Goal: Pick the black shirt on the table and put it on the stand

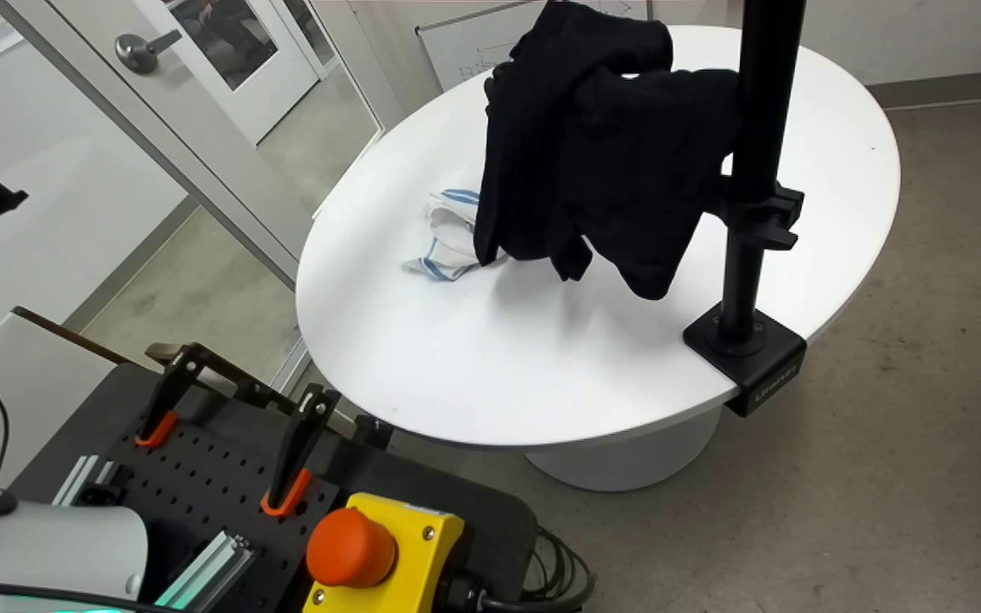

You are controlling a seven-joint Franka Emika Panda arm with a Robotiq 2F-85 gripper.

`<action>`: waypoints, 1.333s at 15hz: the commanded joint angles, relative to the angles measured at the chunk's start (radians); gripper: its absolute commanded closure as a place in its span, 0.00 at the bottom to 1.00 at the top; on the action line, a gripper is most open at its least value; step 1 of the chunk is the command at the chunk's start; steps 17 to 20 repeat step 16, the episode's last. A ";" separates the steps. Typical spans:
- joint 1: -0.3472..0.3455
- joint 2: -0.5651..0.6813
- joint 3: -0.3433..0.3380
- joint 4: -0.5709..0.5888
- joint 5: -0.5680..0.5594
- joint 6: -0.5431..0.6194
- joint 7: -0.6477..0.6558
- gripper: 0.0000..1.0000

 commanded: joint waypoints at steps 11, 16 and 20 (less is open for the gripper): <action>0.029 -0.246 0.074 -0.183 0.109 0.132 -0.292 0.00; 0.027 -0.256 0.074 -0.209 0.109 0.145 -0.301 0.00; 0.027 -0.256 0.074 -0.209 0.109 0.145 -0.301 0.00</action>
